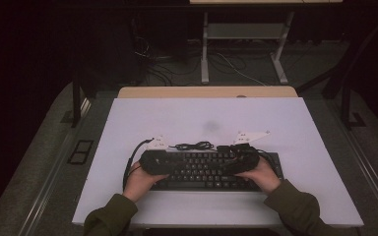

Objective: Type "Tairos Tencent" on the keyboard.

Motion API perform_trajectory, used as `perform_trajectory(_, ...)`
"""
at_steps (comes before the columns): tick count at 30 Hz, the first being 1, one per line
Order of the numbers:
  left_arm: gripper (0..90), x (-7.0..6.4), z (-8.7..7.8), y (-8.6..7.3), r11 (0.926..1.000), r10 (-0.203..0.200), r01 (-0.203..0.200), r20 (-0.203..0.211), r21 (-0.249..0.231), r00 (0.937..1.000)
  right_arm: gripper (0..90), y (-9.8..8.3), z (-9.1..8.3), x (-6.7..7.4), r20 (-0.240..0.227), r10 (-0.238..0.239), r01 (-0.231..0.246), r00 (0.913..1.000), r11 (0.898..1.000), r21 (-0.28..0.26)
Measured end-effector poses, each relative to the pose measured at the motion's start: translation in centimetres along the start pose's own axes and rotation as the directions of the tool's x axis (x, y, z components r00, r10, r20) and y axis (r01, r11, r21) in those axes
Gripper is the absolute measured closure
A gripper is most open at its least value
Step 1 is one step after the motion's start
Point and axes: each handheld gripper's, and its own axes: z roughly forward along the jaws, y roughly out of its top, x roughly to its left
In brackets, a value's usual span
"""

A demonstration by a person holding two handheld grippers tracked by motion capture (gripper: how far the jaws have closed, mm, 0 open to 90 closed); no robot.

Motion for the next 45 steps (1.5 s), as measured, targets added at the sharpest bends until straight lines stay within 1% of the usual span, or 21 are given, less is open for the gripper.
perform_trajectory(3,56.9,-0.1,-0.3,-0.1,0.9999,0.009,-0.009,-0.006,-0.012,0.9999,19.0,-0.1,-0.3,-0.1,0.005,-0.005,0.005,1.0,1.0,-0.01)
perform_trajectory(5,49.9,-0.2,-0.6,-0.2,0.9998,0.004,-0.005,-0.018,-0.021,0.9998,18.9,-0.2,-0.6,-0.1,0.008,-0.006,0.006,1.0,1.0,-0.013)
perform_trajectory(8,43.9,-0.3,-1.1,-0.3,0.9995,0.003,-0.004,-0.027,-0.032,0.9996,18.5,-0.5,-1.1,-0.2,0.017,-0.008,0.009,0.9998,1.0,-0.02)
perform_trajectory(12,36.9,-0.5,-1.7,-0.5,0.9989,-0.009,0.007,-0.042,-0.047,0.9991,18.5,-0.9,-2.0,-0.3,0.033,-0.021,0.022,0.9992,0.999,-0.027)
perform_trajectory(18,23.2,-0.8,-2.4,-0.9,0.9983,-0.016,0.012,-0.071,-0.057,0.9974,17.6,-1.6,-3.7,-0.4,0.07,-0.029,0.032,0.9971,0.999,-0.036)
perform_trajectory(19,21.5,-0.8,-2.6,-1.0,0.9984,-0.012,0.008,-0.076,-0.055,0.9971,17.6,-1.8,-4.0,-0.5,0.074,-0.027,0.03,0.9969,0.999,-0.039)
perform_trajectory(21,18.3,-1.0,-2.8,-1.1,0.9982,-0.018,0.013,-0.086,-0.058,0.9961,17.4,-2.1,-4.7,-0.5,0.086,-0.023,0.027,0.996,0.999,-0.043)
perform_trajectory(25,14.3,-1.1,-3.2,-1.3,0.9981,-0.017,0.011,-0.099,-0.06,0.9949,16.1,-2.7,-6.0,-0.5,0.107,-0.013,0.019,0.9942,0.998,-0.054)
perform_trajectory(29,13.2,-1.4,-3.5,-1.7,0.998,-0.021,0.015,-0.102,-0.061,0.9945,16.0,-3.5,-7.2,-0.4,0.129,-0.001,0.01,0.9917,0.998,-0.068)
perform_trajectory(31,11.8,-1.4,-3.7,-2.0,0.9983,-0.016,0.01,-0.104,-0.057,0.9944,16.0,-3.9,-7.7,-0.4,0.135,0.004,0.005,0.9909,0.998,-0.069)
perform_trajectory(34,9.7,-1.5,-4.2,-2.5,0.9975,-0.03,0.023,-0.109,-0.067,0.9936,14.3,-4.5,-8.4,-0.4,0.15,0.008,0.003,0.9886,0.997,-0.074)
perform_trajectory(37,8.0,-1.4,-4.8,-2.8,0.9967,-0.034,0.025,-0.117,-0.077,0.9926,14.3,-5.2,-9.2,-0.5,0.165,0.009,0.002,0.9862,0.998,-0.07)
perform_trajectory(39,5.5,-1.4,-5.1,-3.1,0.9959,-0.04,0.03,-0.124,-0.086,0.9915,14.3,-5.7,-9.7,-0.6,0.177,0.014,-0.001,0.9841,0.998,-0.07)
perform_trajectory(40,3.4,-1.4,-5.2,-3.2,0.995,-0.051,0.04,-0.122,-0.091,0.9912,14.3,-5.9,-9.9,-0.6,0.181,0.015,-0.002,0.9834,0.997,-0.073)
perform_trajectory(42,0.0,-1.3,-5.3,-3.5,0.9955,-0.058,0.048,-0.127,-0.081,0.9903,14.3,-6.3,-10.3,-0.7,0.187,0.024,-0.011,0.982,0.997,-0.07)
perform_trajectory(45,0.0,-1.3,-5.4,-3.8,0.9953,-0.066,0.056,-0.136,-0.079,0.9884,14.3,-6.8,-10.7,-0.7,0.198,0.023,-0.012,0.98,0.998,-0.057)
